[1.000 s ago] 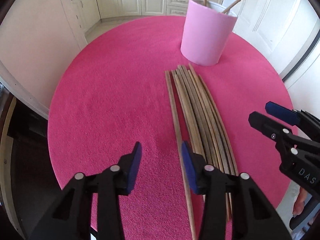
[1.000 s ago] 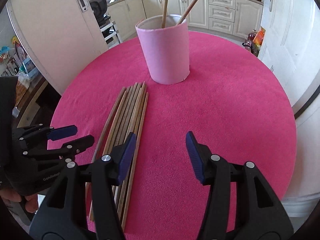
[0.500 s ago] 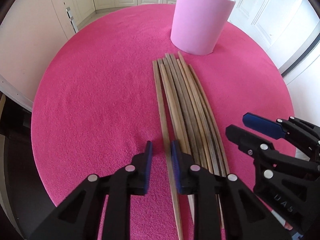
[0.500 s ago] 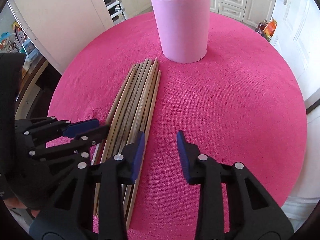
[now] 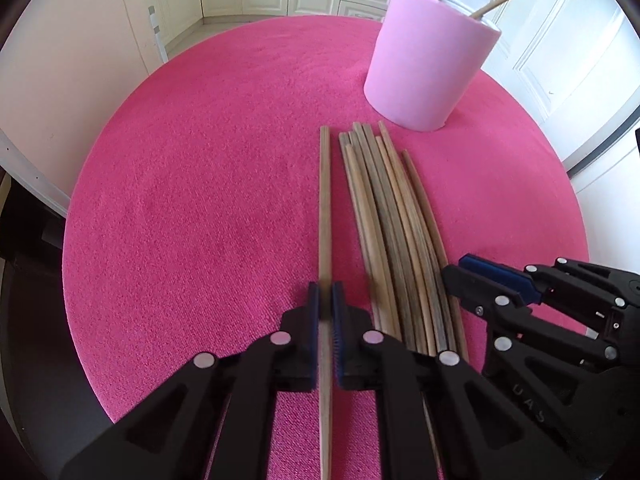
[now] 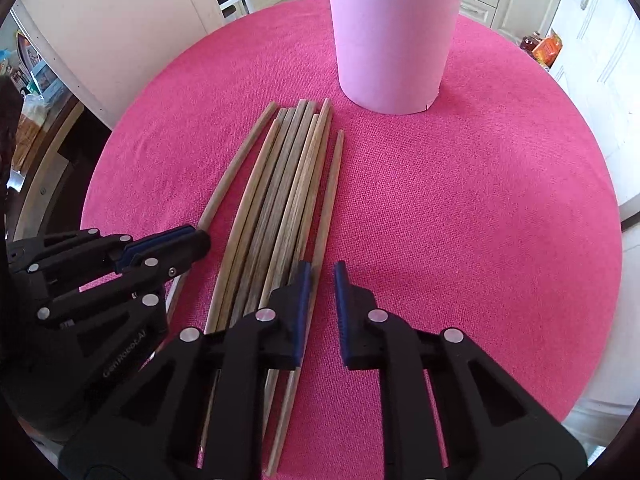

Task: Organize utensils
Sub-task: 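Grasp another chopstick from the pile with the left gripper while the right gripper grasps one, then lift the left gripper's chopstick over the pink cup while the right gripper carries its own there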

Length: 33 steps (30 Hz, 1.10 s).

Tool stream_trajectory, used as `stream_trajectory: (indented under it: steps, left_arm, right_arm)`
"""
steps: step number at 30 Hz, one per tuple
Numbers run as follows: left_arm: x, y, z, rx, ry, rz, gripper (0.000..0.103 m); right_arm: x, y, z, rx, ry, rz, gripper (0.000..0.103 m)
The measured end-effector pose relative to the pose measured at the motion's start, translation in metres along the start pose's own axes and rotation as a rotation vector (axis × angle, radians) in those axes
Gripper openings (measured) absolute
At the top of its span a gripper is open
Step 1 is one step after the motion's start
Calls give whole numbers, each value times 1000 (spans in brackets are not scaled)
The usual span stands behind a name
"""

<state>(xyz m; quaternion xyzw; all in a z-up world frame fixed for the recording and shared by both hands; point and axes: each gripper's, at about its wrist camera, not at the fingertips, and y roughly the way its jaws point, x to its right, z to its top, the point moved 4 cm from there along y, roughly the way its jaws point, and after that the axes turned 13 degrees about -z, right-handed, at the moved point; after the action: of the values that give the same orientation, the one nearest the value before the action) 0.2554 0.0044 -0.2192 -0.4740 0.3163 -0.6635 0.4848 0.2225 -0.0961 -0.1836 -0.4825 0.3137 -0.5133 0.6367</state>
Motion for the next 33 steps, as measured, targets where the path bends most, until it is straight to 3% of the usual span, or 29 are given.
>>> stream_trajectory:
  steps: [6,13,21,24,27,33]
  left_arm:
    - [-2,-5,-5,8,-7,-7,7]
    - [-15,-26,-5,85,-28,-39,7]
    - [-3,-80,5,312,31,-108,7]
    - [5,-98,12,408,72,-104,7]
    - [9,-95,20,364,67,-98,7]
    - [6,-76,25,260,41,-71,7]
  right_arm:
    - [-4,5,3,-4,-17,-19,8]
    - [14,-9,0,72,44,55,5]
    - [45,-55,1,254,121,180,5]
    - [51,-62,5,271,130,197,4]
    - [45,-54,7,232,92,157,4]
    - [18,-11,8,75,25,98,5]
